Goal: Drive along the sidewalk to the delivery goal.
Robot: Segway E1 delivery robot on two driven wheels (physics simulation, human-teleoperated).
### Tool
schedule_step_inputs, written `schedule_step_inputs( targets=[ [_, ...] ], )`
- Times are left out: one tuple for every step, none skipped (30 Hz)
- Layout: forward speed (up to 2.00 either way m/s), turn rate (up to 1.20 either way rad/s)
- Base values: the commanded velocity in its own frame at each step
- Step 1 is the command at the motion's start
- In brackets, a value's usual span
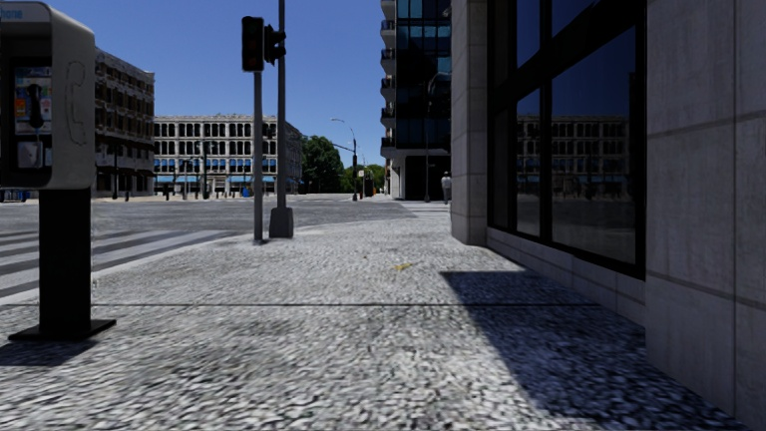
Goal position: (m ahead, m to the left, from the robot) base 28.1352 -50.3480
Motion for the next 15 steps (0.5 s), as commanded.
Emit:
schedule_step_inputs(
  targets=[
    [1.95, 0.00],
    [1.95, 0.00],
    [1.95, 0.00],
    [1.95, 0.00],
    [1.95, 0.00],
    [1.95, 0.00],
    [1.95, 0.00],
    [1.95, 0.00],
    [1.95, 0.00],
    [1.95, 0.00],
    [1.95, 0.00],
    [1.95, 0.00],
    [1.95, 0.00],
    [1.95, 0.00],
    [1.95, 0.00]
  ],
)
